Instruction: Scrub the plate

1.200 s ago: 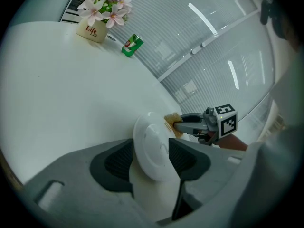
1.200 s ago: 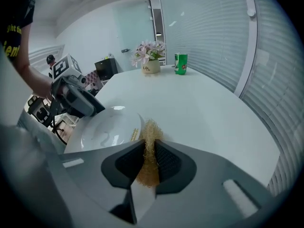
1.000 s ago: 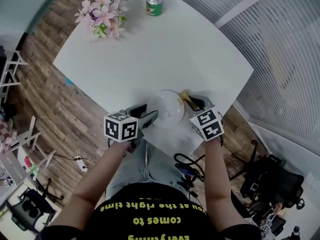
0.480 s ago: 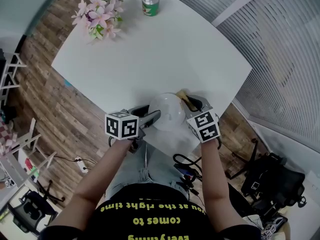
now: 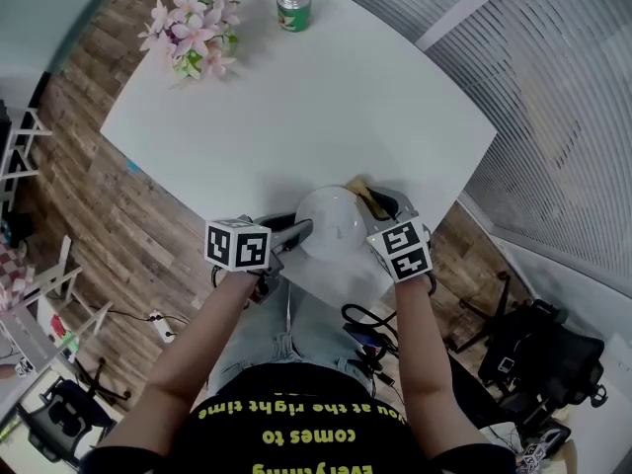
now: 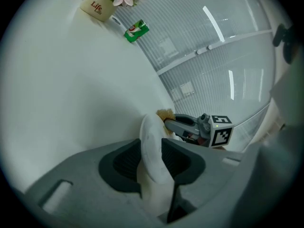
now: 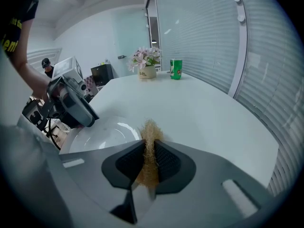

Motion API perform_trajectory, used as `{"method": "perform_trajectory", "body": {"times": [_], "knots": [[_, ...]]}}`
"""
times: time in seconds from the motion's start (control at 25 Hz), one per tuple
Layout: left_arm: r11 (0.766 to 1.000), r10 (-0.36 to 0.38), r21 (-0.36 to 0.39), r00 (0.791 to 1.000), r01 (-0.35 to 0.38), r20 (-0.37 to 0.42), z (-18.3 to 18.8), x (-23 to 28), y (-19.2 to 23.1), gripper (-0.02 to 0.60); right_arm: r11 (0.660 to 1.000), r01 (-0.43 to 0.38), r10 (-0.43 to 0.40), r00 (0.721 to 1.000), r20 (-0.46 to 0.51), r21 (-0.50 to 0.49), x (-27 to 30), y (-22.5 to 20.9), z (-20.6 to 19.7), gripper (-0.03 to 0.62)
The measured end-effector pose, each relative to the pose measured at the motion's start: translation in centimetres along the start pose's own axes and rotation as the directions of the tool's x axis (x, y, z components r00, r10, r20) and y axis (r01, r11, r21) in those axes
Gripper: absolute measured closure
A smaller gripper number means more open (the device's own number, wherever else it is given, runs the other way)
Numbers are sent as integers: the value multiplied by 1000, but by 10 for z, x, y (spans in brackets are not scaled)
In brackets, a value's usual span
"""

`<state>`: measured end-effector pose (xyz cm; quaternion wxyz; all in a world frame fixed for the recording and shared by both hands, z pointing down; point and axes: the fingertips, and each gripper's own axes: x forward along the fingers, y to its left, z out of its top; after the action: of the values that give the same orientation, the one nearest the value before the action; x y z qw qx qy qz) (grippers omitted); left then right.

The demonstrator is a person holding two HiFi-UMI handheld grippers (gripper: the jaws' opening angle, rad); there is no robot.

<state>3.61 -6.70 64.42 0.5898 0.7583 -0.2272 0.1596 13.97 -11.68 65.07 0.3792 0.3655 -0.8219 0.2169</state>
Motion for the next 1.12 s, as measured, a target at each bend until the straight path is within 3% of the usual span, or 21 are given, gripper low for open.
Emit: {"method": "perform_trajectory", "body": {"times": [0.08,0.32,0.6,0.76,0.84,0.96,1.12], "knots": [[1000,-22,-13,1000,22,-2,-1,-1,1,466,1000,6,-6,1000,1,-4,0,0,0,540],[995,-90,-37,996,90,2,-1,-2,-6,465,1000,12,-12,1000,7,2,-1,-1,0,540],[993,-104,-56,995,104,2,-2,1,-7,461,1000,7,-7,1000,11,5,0,0,-1,540],[988,-145,-61,988,142,-45,-6,12,-17,459,1000,3,-4,1000,18,12,1,0,0,540],[992,-120,-37,990,118,-73,-9,24,-23,425,1000,7,-7,1000,17,12,1,0,0,540],[999,-34,8,998,35,-53,-6,30,-20,504,1000,8,-8,1000,16,15,2,1,1,540],[996,-69,-57,997,67,-47,-5,30,-18,535,1000,6,-6,1000,26,23,1,0,1,540]]}}
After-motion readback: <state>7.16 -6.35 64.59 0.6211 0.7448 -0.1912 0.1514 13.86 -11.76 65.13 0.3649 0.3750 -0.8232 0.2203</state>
